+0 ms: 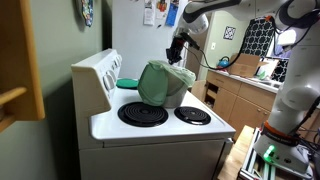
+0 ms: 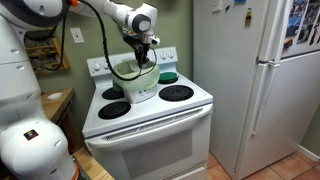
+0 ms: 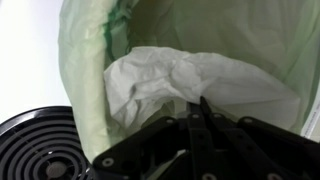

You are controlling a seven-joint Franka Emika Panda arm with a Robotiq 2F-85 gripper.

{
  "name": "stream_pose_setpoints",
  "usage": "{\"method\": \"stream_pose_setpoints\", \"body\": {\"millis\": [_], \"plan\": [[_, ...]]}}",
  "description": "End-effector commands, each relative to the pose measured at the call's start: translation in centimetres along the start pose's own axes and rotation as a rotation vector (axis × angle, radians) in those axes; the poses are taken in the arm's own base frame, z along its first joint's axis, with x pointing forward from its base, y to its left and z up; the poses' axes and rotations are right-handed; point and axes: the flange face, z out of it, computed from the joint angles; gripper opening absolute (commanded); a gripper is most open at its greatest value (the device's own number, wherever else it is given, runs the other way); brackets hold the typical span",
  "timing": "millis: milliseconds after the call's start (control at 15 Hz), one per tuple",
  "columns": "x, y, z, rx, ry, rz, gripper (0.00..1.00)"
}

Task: Open the lid to the bin and place the paper towel into it

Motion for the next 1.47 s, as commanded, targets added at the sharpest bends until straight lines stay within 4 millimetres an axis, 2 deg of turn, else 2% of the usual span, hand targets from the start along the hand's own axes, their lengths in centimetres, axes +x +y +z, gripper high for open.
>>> {"method": "stream_pose_setpoints", "body": {"millis": [0, 67, 133, 467, 733, 1000, 1200, 1400], "plan": [[0.7, -1.2, 1.9, -0.075, 0.038, -0.039, 0.10], [0.8, -1.4, 2.3, -0.102, 0.057, -0.054, 0.14], [1.0, -1.5, 2.4, -0.120, 0.075, -0.065, 0.31], [1.3, -0.8, 2.3, -0.209, 0.104, -0.091, 0.70], [1.3, -1.2, -0.6, -0.146, 0.176, -0.059, 0.98], [0.7, -1.4, -5.8, -0.057, 0.223, 0.115, 1.00], [-0.4, -1.1, -10.0, 0.029, 0.211, 0.190, 1.00], [-1.8, -0.6, -13.1, 0.094, 0.176, 0.224, 1.00]]}}
